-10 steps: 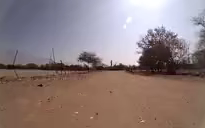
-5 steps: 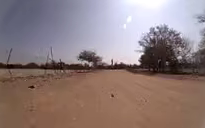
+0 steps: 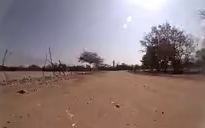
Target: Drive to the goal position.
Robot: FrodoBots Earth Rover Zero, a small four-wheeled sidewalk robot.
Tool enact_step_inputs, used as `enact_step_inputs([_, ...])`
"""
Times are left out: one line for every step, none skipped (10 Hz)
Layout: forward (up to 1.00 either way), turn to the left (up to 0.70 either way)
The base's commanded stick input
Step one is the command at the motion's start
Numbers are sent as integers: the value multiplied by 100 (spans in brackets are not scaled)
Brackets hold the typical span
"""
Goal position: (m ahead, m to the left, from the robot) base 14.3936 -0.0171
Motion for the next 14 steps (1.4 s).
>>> enact_step_inputs([100,0])
enact_step_inputs([100,0])
enact_step_inputs([100,0])
enact_step_inputs([100,0])
enact_step_inputs([100,0])
enact_step_inputs([100,0])
enact_step_inputs([100,0])
enact_step_inputs([100,0])
enact_step_inputs([100,0])
enact_step_inputs([100,0])
enact_step_inputs([100,0])
enact_step_inputs([100,0])
enact_step_inputs([100,0])
enact_step_inputs([100,0])
